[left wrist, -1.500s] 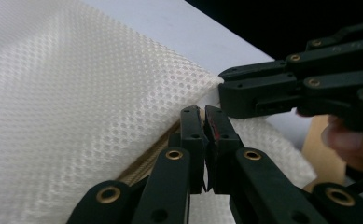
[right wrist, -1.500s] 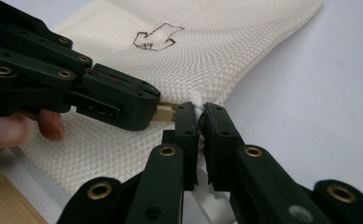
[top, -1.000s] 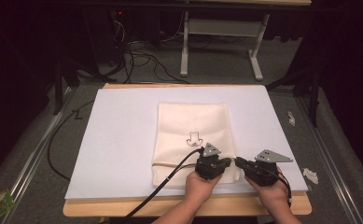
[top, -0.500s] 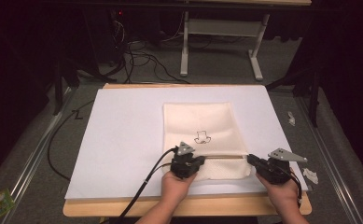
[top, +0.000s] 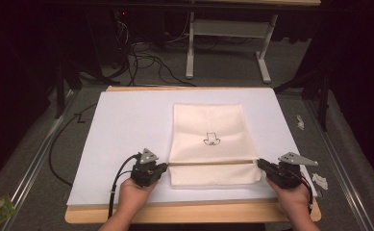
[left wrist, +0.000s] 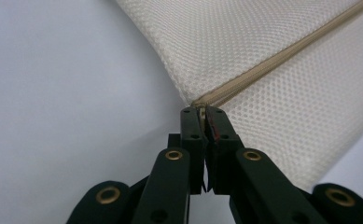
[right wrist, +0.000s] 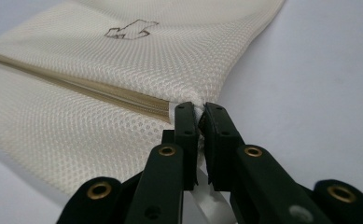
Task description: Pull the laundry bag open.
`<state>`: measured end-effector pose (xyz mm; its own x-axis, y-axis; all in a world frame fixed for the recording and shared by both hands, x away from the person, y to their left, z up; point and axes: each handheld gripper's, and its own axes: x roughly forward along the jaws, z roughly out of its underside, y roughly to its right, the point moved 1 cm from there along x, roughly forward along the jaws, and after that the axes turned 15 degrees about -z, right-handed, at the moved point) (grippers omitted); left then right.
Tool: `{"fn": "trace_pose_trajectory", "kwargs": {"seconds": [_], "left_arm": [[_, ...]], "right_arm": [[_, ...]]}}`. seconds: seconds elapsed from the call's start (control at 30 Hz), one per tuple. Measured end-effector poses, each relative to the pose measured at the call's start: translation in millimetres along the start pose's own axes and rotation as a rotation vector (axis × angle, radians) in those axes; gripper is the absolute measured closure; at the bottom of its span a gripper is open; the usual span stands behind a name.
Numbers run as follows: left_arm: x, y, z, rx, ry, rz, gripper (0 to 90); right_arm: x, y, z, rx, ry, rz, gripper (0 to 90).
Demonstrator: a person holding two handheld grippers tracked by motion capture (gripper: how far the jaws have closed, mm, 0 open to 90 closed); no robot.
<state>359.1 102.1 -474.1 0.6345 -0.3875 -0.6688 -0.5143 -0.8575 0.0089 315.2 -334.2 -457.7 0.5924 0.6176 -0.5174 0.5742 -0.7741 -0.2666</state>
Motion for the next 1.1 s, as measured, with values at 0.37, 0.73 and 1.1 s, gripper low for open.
{"fn": "trace_pose_trajectory", "kwargs": {"seconds": [0.37,0.73,1.1], "left_arm": [[-3.8,-15.2,7.1,-0.011,0.014,0.005,63.7],[-39.0,-96.5,24.6,0.032,0.047,-0.327,13.7],[-40.6,-88.8,23.3,-0.023,0.068,-0.317,0.1]], "right_arm": [[4.3,-11.0,4.7,-0.082,-0.037,-0.039,71.6],[-48.7,62.1,7.6,0.055,0.064,0.274,16.7],[-40.9,50.8,1.9,0.011,0.084,0.237,13.2]]}}
